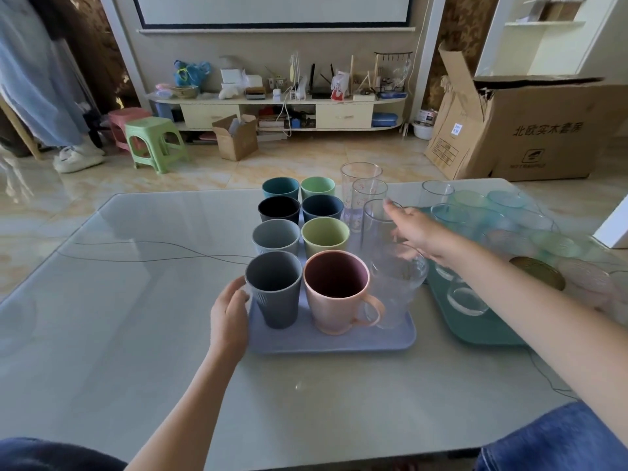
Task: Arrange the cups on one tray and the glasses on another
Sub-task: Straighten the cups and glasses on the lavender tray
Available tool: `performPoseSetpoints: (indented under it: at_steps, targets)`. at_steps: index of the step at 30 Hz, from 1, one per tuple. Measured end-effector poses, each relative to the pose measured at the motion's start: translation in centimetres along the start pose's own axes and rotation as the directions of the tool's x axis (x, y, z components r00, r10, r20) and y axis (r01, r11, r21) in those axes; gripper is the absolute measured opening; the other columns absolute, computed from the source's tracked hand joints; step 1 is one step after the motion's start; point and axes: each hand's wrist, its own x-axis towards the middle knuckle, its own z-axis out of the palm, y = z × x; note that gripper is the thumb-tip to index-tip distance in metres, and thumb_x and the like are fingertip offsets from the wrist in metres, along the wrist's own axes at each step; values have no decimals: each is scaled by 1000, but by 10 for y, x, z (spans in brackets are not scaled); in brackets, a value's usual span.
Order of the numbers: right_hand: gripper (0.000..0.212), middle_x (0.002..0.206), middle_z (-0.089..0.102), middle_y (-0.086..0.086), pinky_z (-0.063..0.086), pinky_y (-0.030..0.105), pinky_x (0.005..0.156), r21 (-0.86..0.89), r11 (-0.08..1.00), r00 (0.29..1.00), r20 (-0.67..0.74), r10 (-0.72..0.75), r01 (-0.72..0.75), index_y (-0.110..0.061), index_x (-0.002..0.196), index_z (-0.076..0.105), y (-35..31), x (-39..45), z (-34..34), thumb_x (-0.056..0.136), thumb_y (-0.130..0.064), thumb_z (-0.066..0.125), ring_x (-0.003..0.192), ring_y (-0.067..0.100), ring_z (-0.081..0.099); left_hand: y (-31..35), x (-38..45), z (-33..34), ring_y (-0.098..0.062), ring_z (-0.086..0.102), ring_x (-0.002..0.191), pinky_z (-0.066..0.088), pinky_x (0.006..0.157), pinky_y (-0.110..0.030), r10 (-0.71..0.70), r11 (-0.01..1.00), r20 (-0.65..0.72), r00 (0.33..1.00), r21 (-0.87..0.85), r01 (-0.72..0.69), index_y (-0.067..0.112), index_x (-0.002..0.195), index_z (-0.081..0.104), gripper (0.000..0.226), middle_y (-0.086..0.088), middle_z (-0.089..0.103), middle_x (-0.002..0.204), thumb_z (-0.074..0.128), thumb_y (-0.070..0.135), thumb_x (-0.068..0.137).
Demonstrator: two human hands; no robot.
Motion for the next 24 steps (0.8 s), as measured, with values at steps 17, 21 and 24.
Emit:
performPoseSetpoints:
  at_steps: [17, 21, 24]
  targets:
    - [78, 140, 41, 9, 57, 42, 80, 78, 997, 994, 109, -31, 23, -26, 132, 35, 19, -70, 10, 70, -40, 79, 116, 20, 49, 4, -30, 1, -11, 52, 99, 39, 71, -18, 104, 956, 199, 974, 251, -154, 32, 111, 46, 54, 11, 57, 108, 79, 16, 72]
    - [79, 139, 41, 8, 58, 43, 80, 90, 996, 995, 90, -34, 26, -27, 133, 36, 17, -70, 13, 68, -42, 80, 116, 19, 49, 3, -31, -2, -12, 51, 98, 38, 70, -16, 105, 958, 201, 974, 242, -153, 31, 112, 45, 52, 10, 56, 107, 78, 16, 73]
    - [80, 138, 41, 7, 58, 43, 79, 89, 996, 996, 86, -32, 24, -27, 133, 35, 16, -70, 14, 68, -42, 80, 118, 20, 49, 1, -29, -4, -12, 51, 98, 39, 69, -18, 97, 954, 202, 975, 260, -149, 30, 110, 46, 50, 10, 57, 107, 78, 19, 73]
